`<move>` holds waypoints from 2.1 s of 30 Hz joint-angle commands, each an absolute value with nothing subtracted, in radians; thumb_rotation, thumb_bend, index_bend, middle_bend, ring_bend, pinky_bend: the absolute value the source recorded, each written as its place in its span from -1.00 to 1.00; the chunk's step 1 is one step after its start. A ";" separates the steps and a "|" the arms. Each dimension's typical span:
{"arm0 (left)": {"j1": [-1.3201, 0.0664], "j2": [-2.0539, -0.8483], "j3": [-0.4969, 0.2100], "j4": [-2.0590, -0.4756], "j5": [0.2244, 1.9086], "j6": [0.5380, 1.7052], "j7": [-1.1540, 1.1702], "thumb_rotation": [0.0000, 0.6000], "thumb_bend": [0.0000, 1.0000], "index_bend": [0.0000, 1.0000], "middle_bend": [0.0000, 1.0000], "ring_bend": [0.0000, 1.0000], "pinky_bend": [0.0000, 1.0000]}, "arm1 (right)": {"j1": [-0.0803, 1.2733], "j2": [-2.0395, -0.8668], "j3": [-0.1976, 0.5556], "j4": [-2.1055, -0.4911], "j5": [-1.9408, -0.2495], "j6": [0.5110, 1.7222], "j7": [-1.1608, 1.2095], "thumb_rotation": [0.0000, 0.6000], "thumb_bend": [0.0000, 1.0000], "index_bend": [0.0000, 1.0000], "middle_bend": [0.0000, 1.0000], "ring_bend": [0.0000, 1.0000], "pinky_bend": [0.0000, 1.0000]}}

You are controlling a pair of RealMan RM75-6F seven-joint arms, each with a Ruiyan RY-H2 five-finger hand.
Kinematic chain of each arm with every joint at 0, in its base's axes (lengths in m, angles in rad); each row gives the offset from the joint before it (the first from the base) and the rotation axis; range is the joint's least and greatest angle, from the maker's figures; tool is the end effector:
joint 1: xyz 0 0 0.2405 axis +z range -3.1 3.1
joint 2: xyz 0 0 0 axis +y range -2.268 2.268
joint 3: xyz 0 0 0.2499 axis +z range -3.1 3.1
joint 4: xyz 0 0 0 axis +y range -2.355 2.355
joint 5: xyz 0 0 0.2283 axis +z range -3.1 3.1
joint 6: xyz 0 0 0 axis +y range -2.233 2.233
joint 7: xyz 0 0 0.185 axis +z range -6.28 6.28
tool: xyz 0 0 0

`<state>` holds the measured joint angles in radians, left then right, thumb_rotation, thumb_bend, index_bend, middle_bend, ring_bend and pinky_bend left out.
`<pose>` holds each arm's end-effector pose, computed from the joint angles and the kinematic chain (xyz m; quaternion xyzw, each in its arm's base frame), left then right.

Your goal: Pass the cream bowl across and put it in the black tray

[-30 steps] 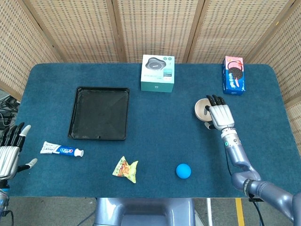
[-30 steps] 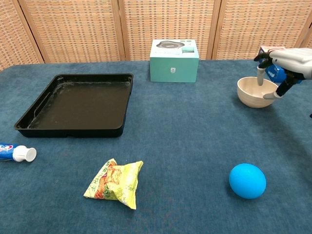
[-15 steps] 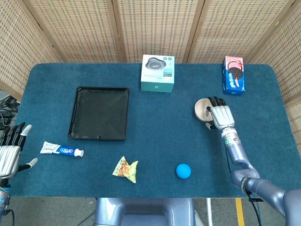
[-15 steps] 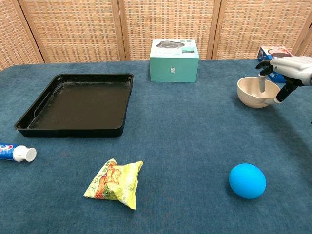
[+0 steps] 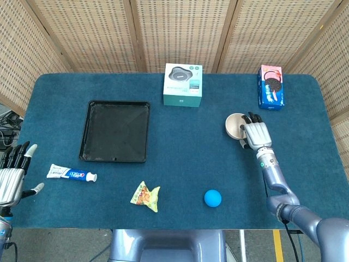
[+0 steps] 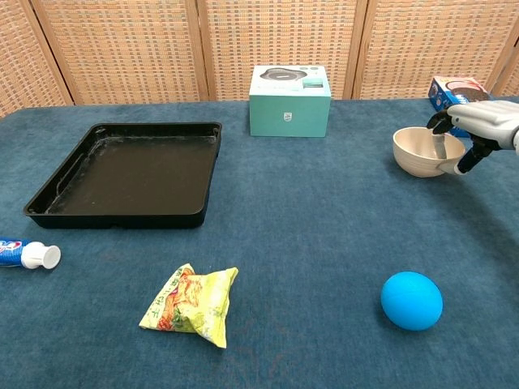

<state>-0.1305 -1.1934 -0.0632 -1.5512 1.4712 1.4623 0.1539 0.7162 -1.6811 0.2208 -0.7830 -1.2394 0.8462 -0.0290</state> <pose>-0.3121 0.2410 0.1218 -0.6202 -0.3421 -0.3534 0.6111 -0.2677 -0.4650 0.0015 0.6855 -0.3624 0.3098 0.5503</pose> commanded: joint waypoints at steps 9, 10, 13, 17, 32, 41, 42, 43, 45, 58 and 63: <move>-0.132 -1.192 -0.063 -1.546 1.469 1.460 0.143 1.00 -0.87 -1.00 -1.00 -1.00 -1.00 | 0.717 -1.696 0.212 -0.763 -1.252 0.851 -0.012 1.00 0.11 0.27 -0.51 -0.93 -0.63; -0.131 -1.192 -0.063 -1.546 1.469 1.462 0.141 1.00 -0.87 -1.00 -1.00 -1.00 -1.00 | 0.716 -1.695 0.212 -0.767 -1.255 0.856 -0.011 1.00 0.11 0.28 -0.50 -0.92 -0.63; -0.129 -1.190 -0.062 -1.548 1.473 1.469 0.136 1.00 -0.87 -1.00 -1.00 -1.00 -1.00 | 0.715 -1.686 0.212 -0.789 -1.268 0.885 -0.019 1.00 0.09 0.30 -0.48 -0.91 -0.63; -0.127 -1.188 -0.061 -1.549 1.476 1.472 0.133 1.00 -0.87 -1.00 -1.00 -1.00 -1.00 | 0.715 -1.668 0.219 -0.830 -1.275 0.915 -0.034 1.00 0.09 0.30 -0.48 -0.91 -0.63; -0.127 -1.181 -0.057 -1.551 1.485 1.473 0.112 1.00 -0.87 -1.00 -1.00 -1.00 -1.00 | 0.729 -1.610 0.246 -1.152 -1.256 0.998 -0.245 1.00 0.08 0.30 -0.48 -0.90 -0.62; -0.130 -1.180 -0.048 -1.549 1.500 1.467 0.102 1.00 -0.87 -1.00 -1.00 -1.00 -1.00 | 0.797 -1.701 0.264 -1.197 -1.209 0.967 -0.374 1.00 0.08 0.31 -0.47 -0.89 -0.61; -0.130 -1.180 -0.047 -1.548 1.501 1.468 0.100 1.00 -0.87 -1.00 -1.00 -1.00 -1.00 | 0.806 -1.715 0.267 -1.191 -1.202 0.962 -0.384 1.00 0.08 0.31 -0.47 -0.89 -0.61; -0.130 -1.180 -0.047 -1.547 1.503 1.468 0.098 1.00 -0.87 -1.00 -1.00 -1.00 -1.00 | 0.815 -1.728 0.270 -1.183 -1.194 0.956 -0.393 1.00 0.08 0.31 -0.47 -0.89 -0.61; -0.131 -1.180 -0.045 -1.545 1.506 1.468 0.093 1.00 -0.87 -1.00 -1.00 -1.00 -1.00 | 0.836 -1.760 0.278 -1.160 -1.177 0.940 -0.407 1.00 0.08 0.31 -0.47 -0.88 -0.61; -0.140 -1.182 -0.048 -1.521 1.486 1.438 0.055 1.00 -0.87 -1.00 -1.00 -1.00 -1.00 | 0.936 -1.896 0.303 -1.002 -1.147 0.874 -0.413 1.00 0.07 0.30 -0.47 -0.88 -0.61; -0.145 -1.182 -0.048 -1.515 1.476 1.422 0.049 1.00 -0.87 -1.00 -1.00 -1.00 -1.00 | 0.953 -1.921 0.295 -0.956 -1.147 0.853 -0.413 1.00 -0.16 0.04 -0.72 -0.93 -0.70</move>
<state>-0.1449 -1.1824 -0.0484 -1.5159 1.4764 1.4216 0.0491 0.9494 -1.9159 0.2973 -0.9629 -1.1479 0.8582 -0.4139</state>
